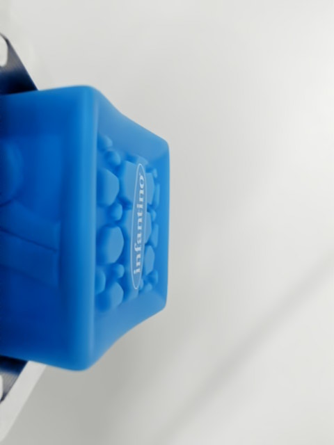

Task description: Stack cube

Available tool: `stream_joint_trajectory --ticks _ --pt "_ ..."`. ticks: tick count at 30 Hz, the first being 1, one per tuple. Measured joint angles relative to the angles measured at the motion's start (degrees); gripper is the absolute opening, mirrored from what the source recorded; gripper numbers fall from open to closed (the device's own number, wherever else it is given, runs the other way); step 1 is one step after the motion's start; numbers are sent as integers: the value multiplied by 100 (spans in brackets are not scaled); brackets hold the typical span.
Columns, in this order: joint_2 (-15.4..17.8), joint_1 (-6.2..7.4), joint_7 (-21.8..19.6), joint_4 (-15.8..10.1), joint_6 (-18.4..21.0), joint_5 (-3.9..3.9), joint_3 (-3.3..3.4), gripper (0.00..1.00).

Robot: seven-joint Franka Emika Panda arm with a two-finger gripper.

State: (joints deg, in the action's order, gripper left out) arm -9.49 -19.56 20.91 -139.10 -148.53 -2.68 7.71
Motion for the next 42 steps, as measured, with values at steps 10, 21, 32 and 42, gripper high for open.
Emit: stream_joint_trajectory --ticks 10,21,32,42 --pt "0 123 -480 7 0 0 0 0" --pt "0 259 -990 20 7 0 0 0" --pt "-12 399 -1523 44 17 0 0 0" --pt "-33 529 -2018 79 29 0 0 0"
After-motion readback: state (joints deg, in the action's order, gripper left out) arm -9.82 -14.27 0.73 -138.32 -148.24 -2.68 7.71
